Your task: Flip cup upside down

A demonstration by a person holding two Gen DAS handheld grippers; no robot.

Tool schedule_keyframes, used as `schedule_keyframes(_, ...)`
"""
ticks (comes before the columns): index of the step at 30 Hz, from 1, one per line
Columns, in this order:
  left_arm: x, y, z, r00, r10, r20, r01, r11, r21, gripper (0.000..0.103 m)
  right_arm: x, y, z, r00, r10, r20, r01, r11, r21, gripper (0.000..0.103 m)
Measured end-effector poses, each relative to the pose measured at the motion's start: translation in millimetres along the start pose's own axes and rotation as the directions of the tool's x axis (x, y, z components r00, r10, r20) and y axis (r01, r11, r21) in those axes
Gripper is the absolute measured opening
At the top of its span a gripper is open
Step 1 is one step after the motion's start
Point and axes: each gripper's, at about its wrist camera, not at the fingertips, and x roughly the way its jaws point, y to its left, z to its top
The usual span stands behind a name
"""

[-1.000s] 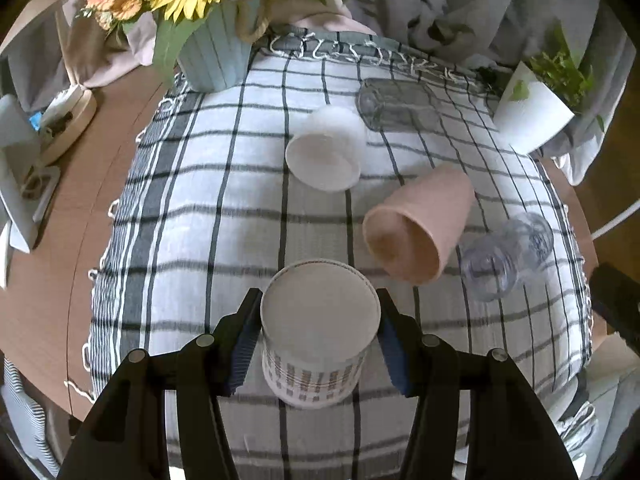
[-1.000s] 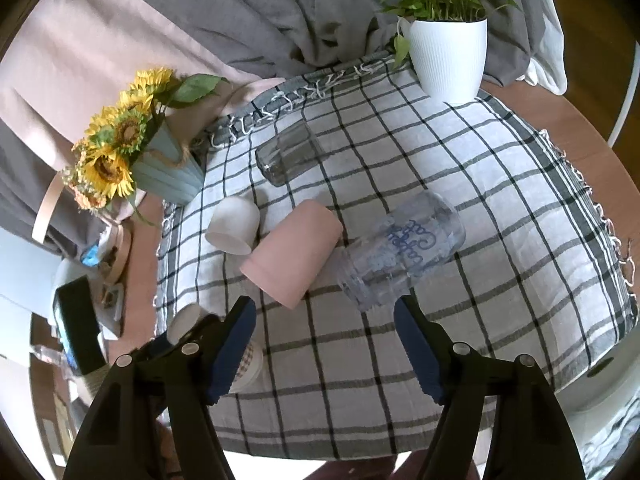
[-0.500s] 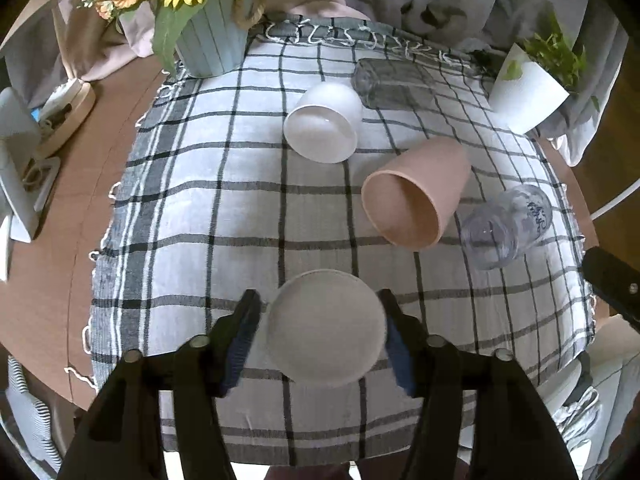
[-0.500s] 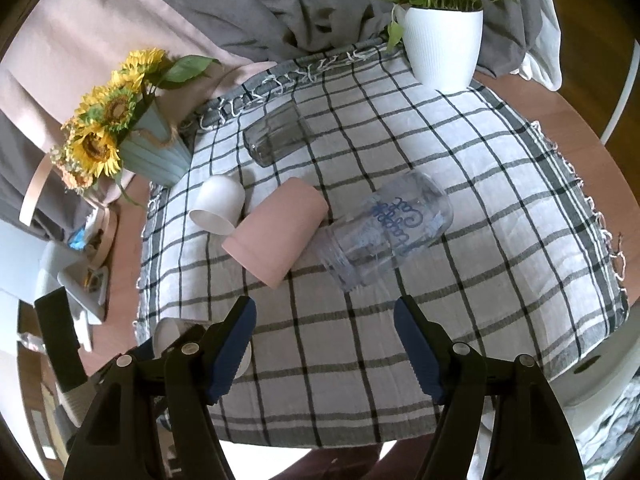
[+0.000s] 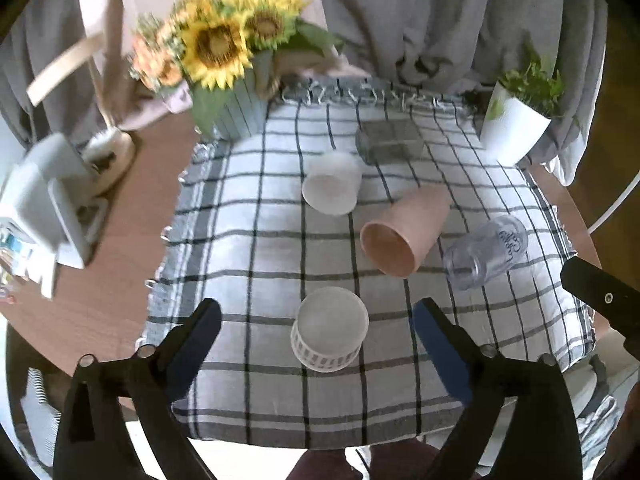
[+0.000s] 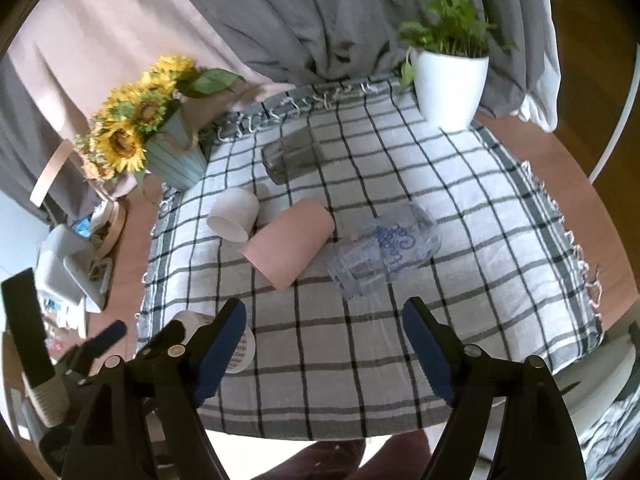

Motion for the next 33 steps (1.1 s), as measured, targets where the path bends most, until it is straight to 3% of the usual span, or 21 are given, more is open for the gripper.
schedule_keyframes(10,-51,-6,2,0.993,0.032,0.113,-0.03,0.999,-0.014,0.103,-43,3,-4,0.993,-0.026,0.113,0.029,0.999,-0.028,0.092)
schedule_keyframes(14,-62,-5,-1,0.991,0.019,0.129,-0.015,0.999,-0.032,0.103,-51,3,-8,0.991,-0.022,0.129,0.026,0.999,-0.031,0.093)
schedule_keyframes(18,-70,-7,-5,0.986,0.054,0.157,-0.051,0.998,-0.028,0.103,-54,2,-13,0.992,-0.017,0.129,0.021,0.999,-0.033,0.093)
schedule_keyframes(33,-75,-10,-9,0.985,0.05,0.163,-0.047,0.999,-0.022,0.103,-62,0,-21,0.99,-0.005,0.138,0.011,0.999,-0.044,0.093)
